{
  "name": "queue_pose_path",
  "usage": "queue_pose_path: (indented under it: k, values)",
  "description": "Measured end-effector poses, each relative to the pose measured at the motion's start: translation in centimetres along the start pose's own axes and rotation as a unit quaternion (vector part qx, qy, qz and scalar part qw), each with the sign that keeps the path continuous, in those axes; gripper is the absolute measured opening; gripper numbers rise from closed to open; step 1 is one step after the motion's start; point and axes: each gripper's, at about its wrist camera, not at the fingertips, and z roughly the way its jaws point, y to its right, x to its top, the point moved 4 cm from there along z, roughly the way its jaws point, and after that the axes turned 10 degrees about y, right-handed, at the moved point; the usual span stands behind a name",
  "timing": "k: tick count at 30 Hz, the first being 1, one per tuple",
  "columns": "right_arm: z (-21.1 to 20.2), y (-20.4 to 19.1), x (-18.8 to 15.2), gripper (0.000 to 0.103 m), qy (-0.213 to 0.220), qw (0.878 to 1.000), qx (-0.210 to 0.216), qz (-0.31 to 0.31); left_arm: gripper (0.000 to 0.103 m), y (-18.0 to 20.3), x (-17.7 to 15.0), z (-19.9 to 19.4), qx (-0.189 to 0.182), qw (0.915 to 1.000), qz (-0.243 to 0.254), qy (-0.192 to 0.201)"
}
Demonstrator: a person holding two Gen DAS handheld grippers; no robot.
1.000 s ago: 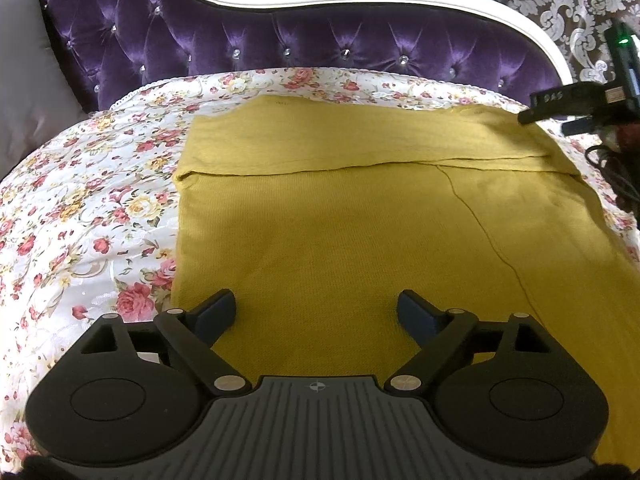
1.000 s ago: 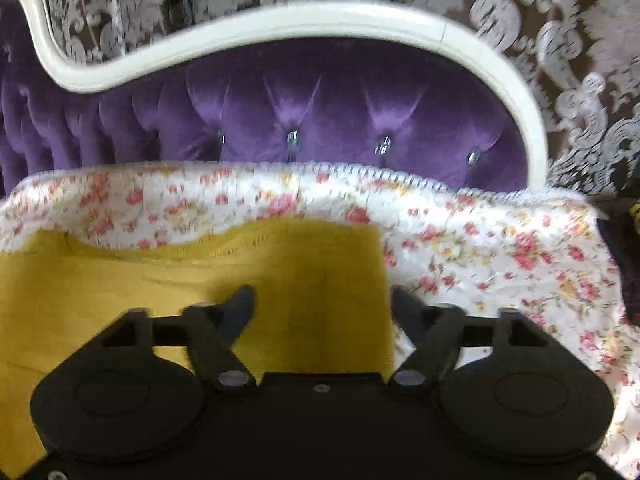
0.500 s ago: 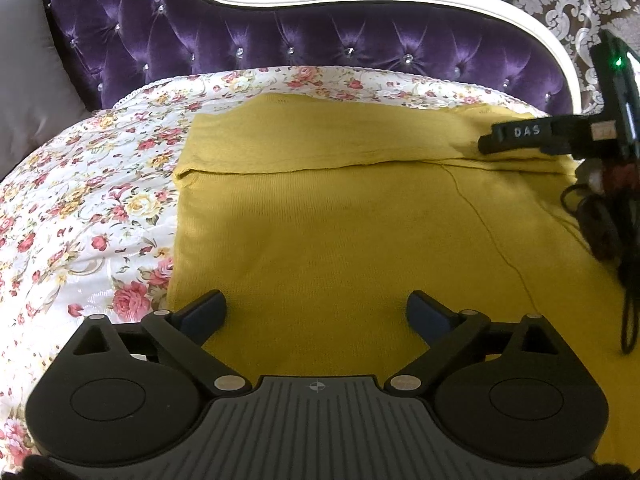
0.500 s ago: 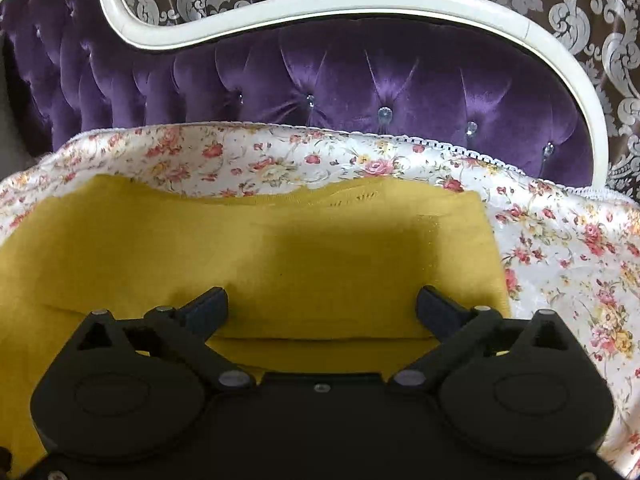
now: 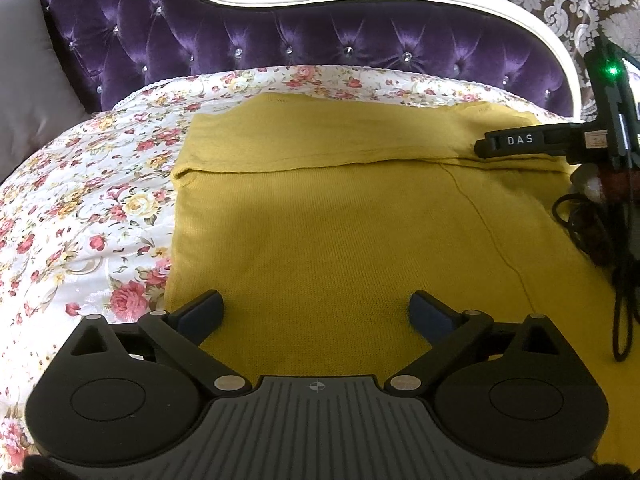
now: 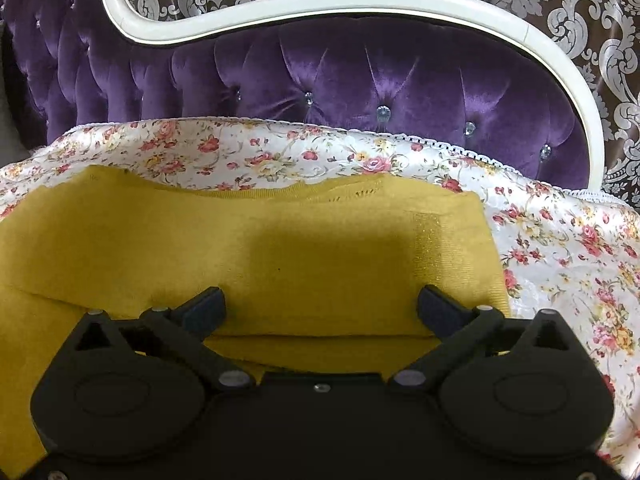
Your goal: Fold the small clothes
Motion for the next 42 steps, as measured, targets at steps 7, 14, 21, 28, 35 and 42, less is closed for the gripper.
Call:
queue_pose_path:
  k: [7, 14, 21, 28, 35, 42]
  values:
    - [0.0, 0.0, -0.2, 0.103, 0.006, 1.0, 0.0, 0.001, 0.1, -0.1, 0.1, 0.0, -0.001, 1.0, 0.0, -0.001]
    - [0.1, 0.0, -0.2, 0.103, 0.007, 1.0, 0.001, 0.003, 0.086, -1.1, 0.7, -1.7, 0.021, 0.9996, -0.018, 0.008]
    - [0.0, 0.1, -0.2, 0.103, 0.008, 1.0, 0.002, 0.004, 0.086, -2.1, 0.0, -5.4, 0.04, 0.999, -0.02, 0.004]
    - [0.1, 0.1, -0.2, 0.103, 0.007, 1.0, 0.001, 0.004, 0.086, -3.3, -2.8, -7.9, 0.043, 0.9982, -0.031, -0.03]
    - [0.1, 0.0, -0.2, 0.103, 0.004, 1.0, 0.002, 0.003, 0.086, -3.6, -4.5, -9.8, 0.055, 0.9983, -0.006, -0.021]
    - [-2.3, 0.3, 1.5, 0.102, 0.023, 1.0, 0.007, -0.018, 0.088, -3.9, -4.8, -9.9, 0.052, 0.9985, -0.014, -0.01]
